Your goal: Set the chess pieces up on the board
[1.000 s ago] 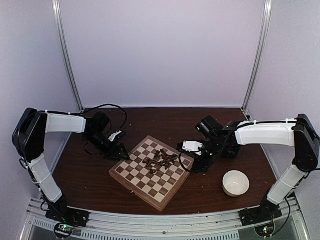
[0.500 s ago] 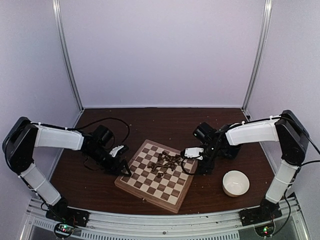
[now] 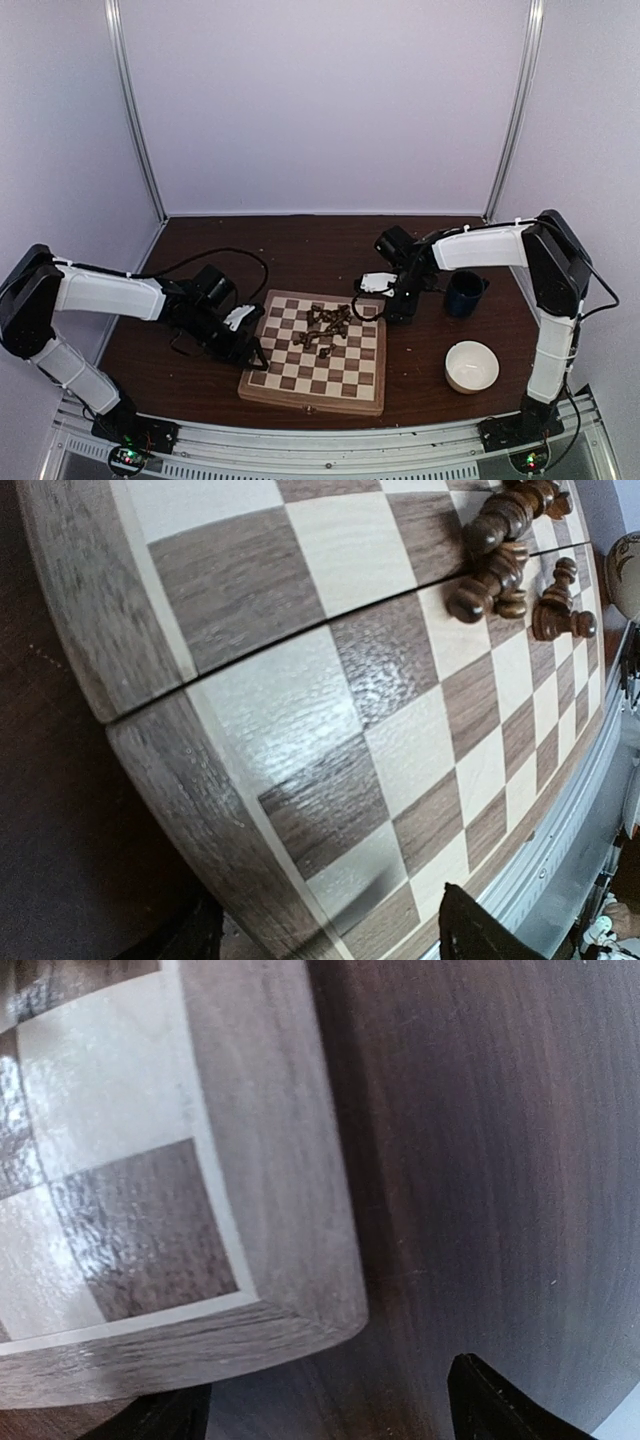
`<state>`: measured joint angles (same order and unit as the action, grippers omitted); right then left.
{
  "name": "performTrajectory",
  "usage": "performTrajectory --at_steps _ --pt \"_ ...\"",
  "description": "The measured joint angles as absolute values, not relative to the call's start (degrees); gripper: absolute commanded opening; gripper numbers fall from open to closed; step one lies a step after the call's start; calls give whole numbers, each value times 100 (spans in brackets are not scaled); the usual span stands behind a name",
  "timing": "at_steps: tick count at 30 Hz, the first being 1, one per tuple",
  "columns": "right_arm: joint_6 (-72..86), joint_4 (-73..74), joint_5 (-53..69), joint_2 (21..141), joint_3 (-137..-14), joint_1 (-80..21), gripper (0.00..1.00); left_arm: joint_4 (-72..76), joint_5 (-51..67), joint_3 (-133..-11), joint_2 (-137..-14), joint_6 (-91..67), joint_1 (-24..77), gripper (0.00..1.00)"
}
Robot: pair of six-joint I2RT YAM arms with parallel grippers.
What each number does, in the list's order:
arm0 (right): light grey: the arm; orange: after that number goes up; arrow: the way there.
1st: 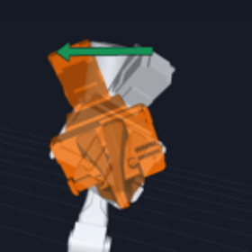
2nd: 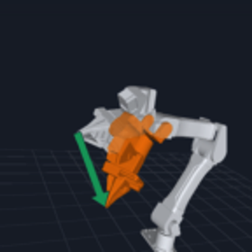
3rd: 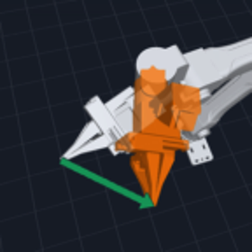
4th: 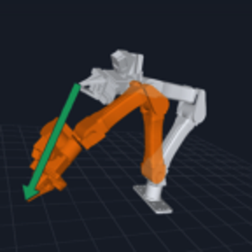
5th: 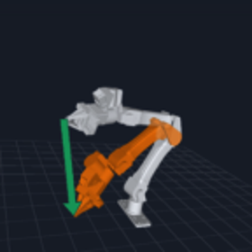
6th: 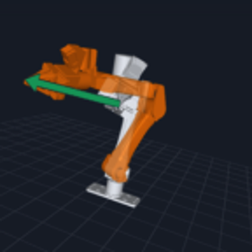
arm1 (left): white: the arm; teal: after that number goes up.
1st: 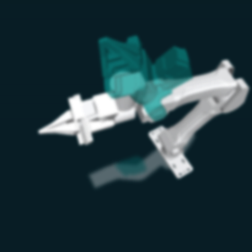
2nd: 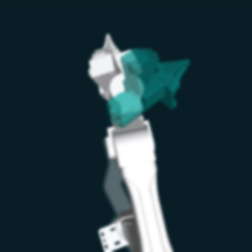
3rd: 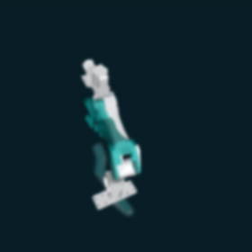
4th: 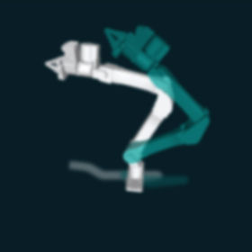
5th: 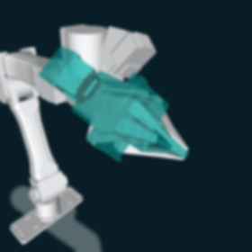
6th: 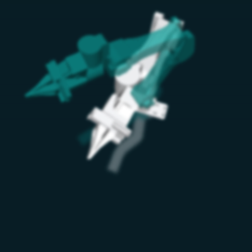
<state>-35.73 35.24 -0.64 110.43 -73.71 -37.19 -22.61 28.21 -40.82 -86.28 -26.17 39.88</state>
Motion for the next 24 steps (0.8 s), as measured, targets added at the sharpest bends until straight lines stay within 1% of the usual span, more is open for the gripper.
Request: performTrajectory --at_steps 6,8,11,15,16,19,20,21,24 --pt "-3559 3494 -224 11128 -7489 -3710 85 -2296 2440 -3981 -8160 -2705 4040 73" --pt "-3557 3503 -257 11098 -7483 -3708 85 -2593 2193 -4132 -7922 -2659 4040 70" --pt "-3553 3671 -263 10842 -7371 -3647 86 -3170 1789 -4692 -7537 -2480 4047 61" --pt "-3555 4097 10 9786 -7247 -3564 87 -3459 1457 -5728 -7371 -1994 4097 40" --pt "-3538 4119 121 9474 -7216 -3551 86 -3448 1426 -5876 -7413 -1922 4128 36" --pt "-3426 4064 578 8405 -6956 -3489 73 -3483 1284 -6410 -7804 -1588 4383 27" --pt "-3400 4049 773 8147 -6858 -3457 70 -3487 1238 -6595 -8031 -1479 4523 23" --pt "-3400 4040 985 7959 -6766 -3398 68 -3479 1194 -6746 -8267 -1417 4668 19" --pt "-3345 3922 1496 7800 -6431 -3026 66 -3489 1109 -7041 -8890 -1288 5068 16"
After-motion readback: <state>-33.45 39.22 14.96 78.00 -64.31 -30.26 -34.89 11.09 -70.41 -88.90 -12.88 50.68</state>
